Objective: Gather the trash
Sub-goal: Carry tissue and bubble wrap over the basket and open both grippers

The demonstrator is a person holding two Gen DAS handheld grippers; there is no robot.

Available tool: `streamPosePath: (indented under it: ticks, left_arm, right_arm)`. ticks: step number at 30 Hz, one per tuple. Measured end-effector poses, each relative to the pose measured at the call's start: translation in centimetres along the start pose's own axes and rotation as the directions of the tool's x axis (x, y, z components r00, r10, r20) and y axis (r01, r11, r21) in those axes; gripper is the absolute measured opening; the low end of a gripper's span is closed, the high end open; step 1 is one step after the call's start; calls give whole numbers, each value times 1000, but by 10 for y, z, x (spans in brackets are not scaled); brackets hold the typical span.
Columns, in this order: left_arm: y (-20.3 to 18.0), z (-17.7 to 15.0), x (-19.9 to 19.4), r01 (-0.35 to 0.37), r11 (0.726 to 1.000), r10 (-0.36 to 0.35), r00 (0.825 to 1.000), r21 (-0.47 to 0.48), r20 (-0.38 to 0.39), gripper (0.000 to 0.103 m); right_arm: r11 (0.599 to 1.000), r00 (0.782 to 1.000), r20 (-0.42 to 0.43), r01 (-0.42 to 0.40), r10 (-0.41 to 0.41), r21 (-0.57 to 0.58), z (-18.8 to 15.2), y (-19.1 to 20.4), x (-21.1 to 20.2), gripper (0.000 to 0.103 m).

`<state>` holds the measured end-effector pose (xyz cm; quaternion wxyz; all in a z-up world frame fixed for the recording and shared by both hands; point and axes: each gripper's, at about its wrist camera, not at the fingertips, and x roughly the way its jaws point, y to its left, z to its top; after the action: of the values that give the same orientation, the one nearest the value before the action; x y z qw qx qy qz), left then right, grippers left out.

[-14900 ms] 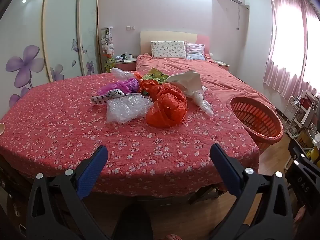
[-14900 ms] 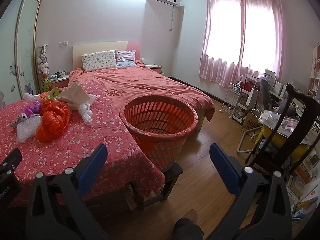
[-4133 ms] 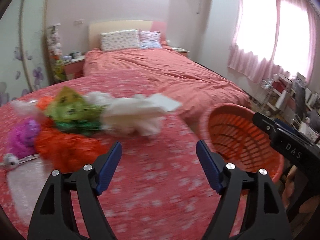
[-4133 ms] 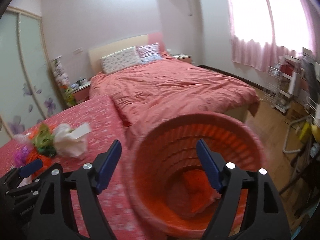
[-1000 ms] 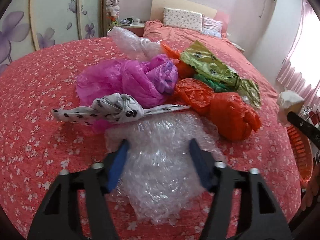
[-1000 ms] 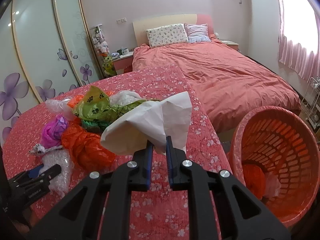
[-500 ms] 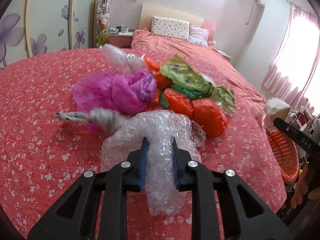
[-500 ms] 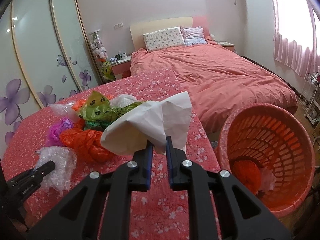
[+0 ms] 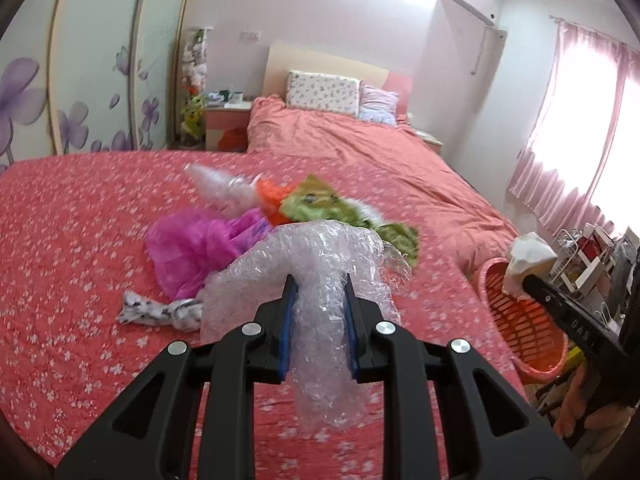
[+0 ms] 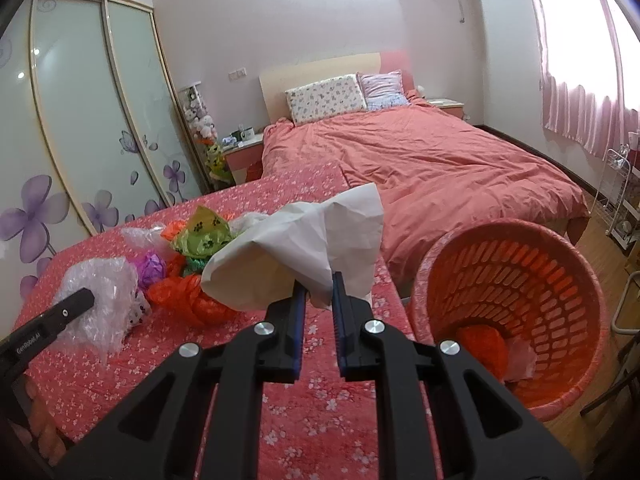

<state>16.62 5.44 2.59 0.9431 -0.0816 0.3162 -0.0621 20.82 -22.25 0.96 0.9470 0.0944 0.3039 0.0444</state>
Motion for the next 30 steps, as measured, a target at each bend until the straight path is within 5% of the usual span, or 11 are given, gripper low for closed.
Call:
streamPosePath:
  ticks: [11,30]
  left_arm:
    - [-63,10,15,125,990,-125,992,65,-3,21]
    - [-176,-6,60,305,933,-291,952,191,-99,21]
  right_arm:
    - [994,996,39,78,-82,81,0,-48,-30,14]
    - [949,972,38,215,-230,232,-10,-151,-43,14]
